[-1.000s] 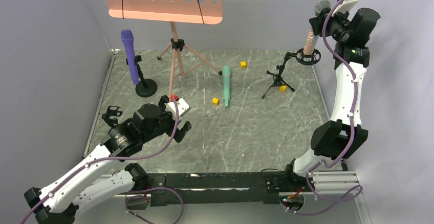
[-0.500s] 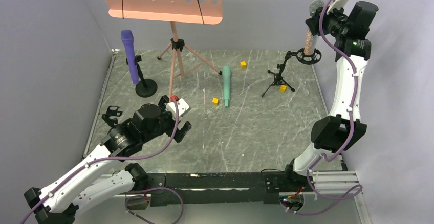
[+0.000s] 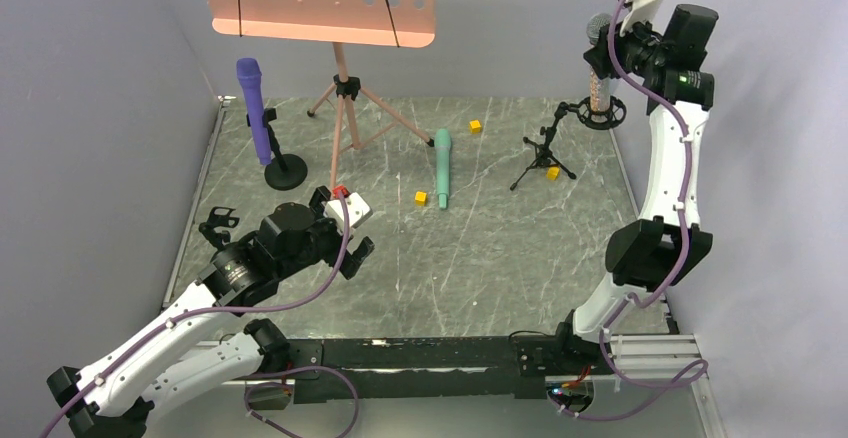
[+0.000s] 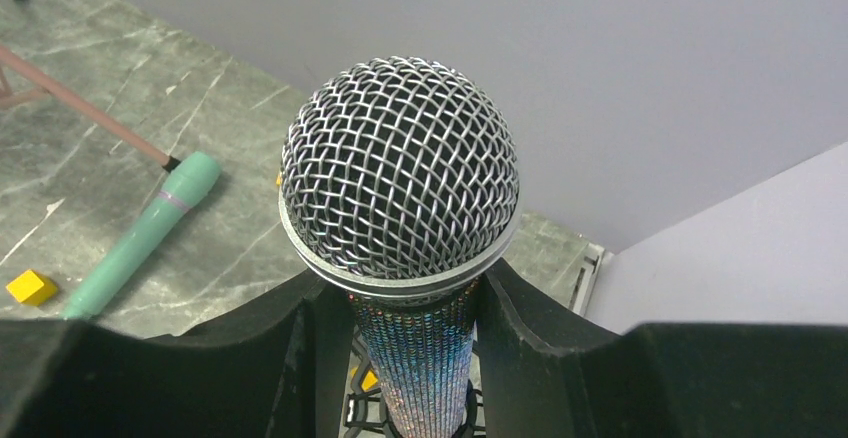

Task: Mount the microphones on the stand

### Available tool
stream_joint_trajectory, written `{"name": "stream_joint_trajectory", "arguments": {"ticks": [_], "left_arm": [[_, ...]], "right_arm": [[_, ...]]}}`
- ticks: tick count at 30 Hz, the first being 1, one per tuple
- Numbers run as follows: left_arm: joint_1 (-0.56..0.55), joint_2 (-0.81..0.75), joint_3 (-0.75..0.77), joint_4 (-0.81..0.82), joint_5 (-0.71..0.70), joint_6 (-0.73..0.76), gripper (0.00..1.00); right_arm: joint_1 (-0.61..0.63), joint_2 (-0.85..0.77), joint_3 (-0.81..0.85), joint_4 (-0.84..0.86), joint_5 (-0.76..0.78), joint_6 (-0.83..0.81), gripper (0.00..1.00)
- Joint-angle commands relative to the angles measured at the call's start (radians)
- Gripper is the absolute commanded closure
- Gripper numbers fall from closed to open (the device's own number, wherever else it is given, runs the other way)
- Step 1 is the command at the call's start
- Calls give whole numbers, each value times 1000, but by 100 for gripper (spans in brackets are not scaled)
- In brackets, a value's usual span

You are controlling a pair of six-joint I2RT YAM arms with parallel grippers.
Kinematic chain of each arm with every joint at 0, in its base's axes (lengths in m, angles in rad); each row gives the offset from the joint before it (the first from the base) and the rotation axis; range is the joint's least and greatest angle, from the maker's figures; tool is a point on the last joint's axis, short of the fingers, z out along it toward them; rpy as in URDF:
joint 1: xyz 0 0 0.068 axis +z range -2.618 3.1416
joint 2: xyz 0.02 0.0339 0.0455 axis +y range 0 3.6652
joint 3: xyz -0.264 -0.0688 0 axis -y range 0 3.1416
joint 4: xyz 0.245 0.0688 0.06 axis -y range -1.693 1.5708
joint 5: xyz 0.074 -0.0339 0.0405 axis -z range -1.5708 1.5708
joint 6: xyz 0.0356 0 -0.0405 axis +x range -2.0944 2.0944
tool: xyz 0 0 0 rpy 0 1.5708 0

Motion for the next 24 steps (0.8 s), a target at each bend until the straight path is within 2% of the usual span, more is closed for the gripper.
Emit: {"name": "stream_joint_trajectory", "arguments": {"ticks": [1, 17, 24], "left_arm": [[3, -4, 1, 7, -9, 9, 1], [3, -10, 2, 7, -5, 5, 1], [5, -10, 3, 6, -3, 6, 1]], "right_arm": [[8, 8, -11, -105, 1, -8, 84], [7, -150, -436, 119, 19, 54, 84], [-23, -259, -572, 345, 22, 259, 84]]}}
